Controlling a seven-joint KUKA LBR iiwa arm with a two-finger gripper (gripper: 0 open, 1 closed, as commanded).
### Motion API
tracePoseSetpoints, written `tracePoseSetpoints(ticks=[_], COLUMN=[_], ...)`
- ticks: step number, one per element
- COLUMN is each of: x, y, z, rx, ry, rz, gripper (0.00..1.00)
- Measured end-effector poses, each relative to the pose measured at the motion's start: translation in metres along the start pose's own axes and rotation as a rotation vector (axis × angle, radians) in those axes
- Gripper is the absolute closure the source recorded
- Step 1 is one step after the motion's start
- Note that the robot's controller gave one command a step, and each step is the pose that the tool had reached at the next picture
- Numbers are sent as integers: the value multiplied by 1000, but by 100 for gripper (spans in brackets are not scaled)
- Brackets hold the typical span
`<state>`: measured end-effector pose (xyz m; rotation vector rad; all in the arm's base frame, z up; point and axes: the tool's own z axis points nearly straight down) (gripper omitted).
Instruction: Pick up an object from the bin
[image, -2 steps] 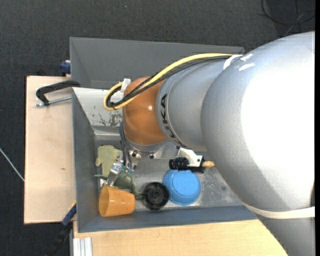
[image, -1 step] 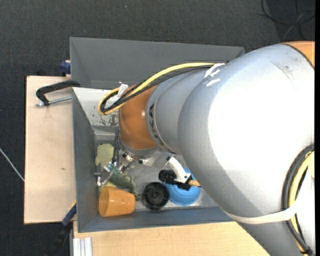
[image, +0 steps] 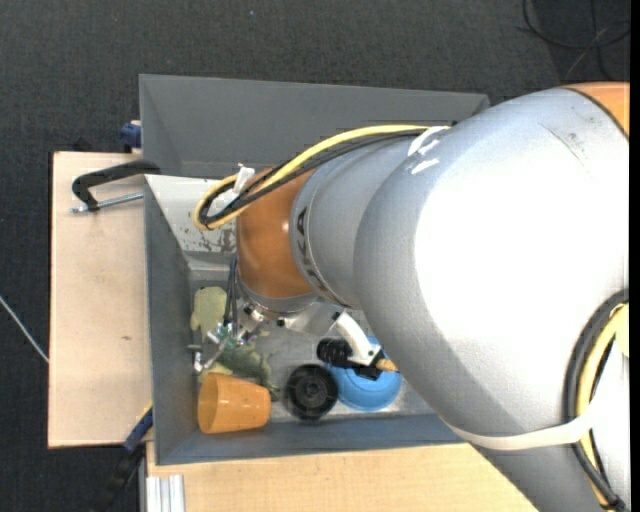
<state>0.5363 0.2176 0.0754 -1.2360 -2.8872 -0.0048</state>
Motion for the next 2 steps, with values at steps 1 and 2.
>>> tracePoseSetpoints(ticks=[1,2], x=[0,0], y=[2,4], z=[-2,-38], rx=[-5,-5], ry=[0,-4], rz=[0,-2], gripper=[100,100])
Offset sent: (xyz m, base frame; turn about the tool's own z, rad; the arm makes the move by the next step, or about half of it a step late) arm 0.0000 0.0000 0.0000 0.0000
